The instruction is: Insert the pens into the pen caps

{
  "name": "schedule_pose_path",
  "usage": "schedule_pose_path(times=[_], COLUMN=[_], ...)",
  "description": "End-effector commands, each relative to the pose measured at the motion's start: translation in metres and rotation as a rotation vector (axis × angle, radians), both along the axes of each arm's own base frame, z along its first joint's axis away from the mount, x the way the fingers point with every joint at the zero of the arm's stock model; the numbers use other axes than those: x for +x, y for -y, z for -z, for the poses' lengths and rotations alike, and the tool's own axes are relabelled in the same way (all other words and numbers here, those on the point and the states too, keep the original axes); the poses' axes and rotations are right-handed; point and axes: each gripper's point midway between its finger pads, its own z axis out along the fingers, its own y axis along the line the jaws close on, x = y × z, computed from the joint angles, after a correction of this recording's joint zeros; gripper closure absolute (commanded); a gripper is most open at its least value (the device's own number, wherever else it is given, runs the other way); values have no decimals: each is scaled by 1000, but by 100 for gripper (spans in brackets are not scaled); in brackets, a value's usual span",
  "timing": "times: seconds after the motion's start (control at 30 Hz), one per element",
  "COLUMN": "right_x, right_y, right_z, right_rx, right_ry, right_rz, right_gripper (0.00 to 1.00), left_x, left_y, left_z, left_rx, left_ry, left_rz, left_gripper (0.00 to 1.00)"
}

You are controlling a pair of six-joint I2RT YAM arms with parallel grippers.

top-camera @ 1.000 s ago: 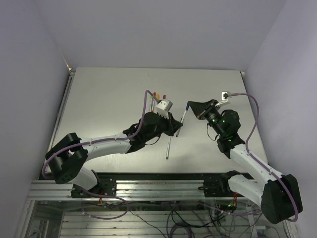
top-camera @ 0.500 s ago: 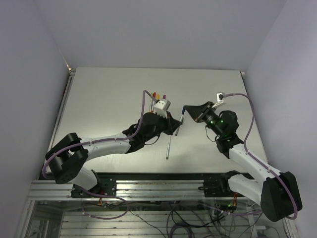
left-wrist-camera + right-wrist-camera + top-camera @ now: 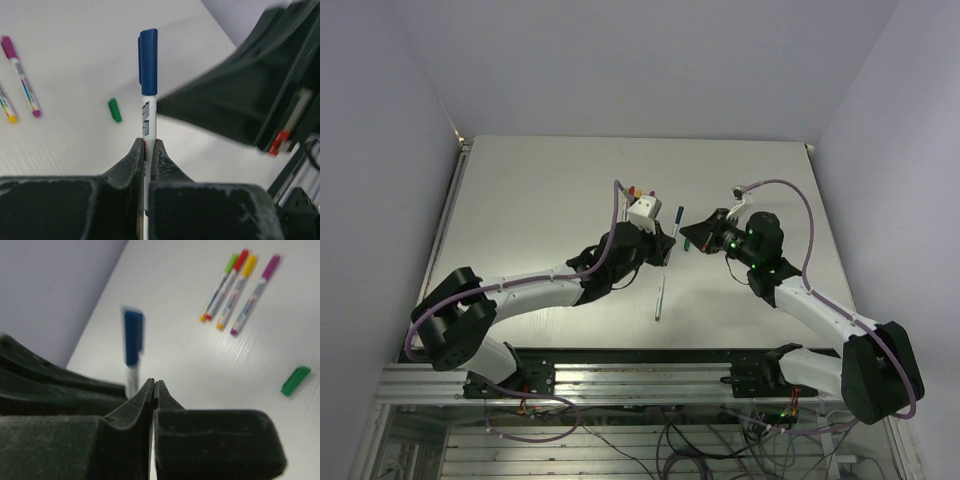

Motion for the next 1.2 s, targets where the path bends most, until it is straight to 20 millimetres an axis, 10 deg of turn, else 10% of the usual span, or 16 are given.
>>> schedule_pose_path(times=[0.0, 0.2, 0.63, 1.17], right_x=[-13, -14, -2, -2], right_y=[-10, -12, 7, 21], right_z=[26, 36, 38, 38], right_rx=[-93, -119, -168, -218], right_ry=[-78, -106, -106, -118], right_rz=[-89, -68, 60, 128], right_gripper=[100, 100, 100, 100], left_x=[26, 36, 58, 152], left_y=[-5, 1, -51, -141], left_z=[-60, -73, -30, 97], left_rx=[-74, -95, 56, 344], left_ry=[144, 173, 114, -228], left_rz=[-95, -82, -288, -468], left_gripper=[93, 93, 93, 93])
